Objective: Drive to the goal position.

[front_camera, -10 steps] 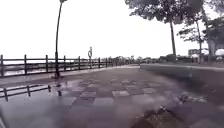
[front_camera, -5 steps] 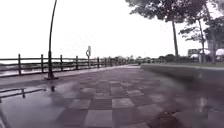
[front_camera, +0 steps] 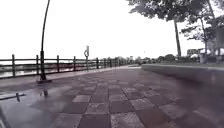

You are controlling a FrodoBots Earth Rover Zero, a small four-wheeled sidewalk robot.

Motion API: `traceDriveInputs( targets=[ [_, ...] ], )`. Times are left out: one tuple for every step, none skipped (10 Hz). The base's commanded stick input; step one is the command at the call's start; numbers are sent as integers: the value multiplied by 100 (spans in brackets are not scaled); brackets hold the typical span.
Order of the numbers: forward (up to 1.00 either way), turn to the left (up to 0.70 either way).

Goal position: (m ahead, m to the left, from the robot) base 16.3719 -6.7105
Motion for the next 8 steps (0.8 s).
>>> traceDriveInputs(
  targets=[
    [100, 0],
    [100, 0],
    [100, 0],
    [100, 0],
    [100, 0],
    [100, 0],
    [100, 0],
    [100, 0]
  ],
)
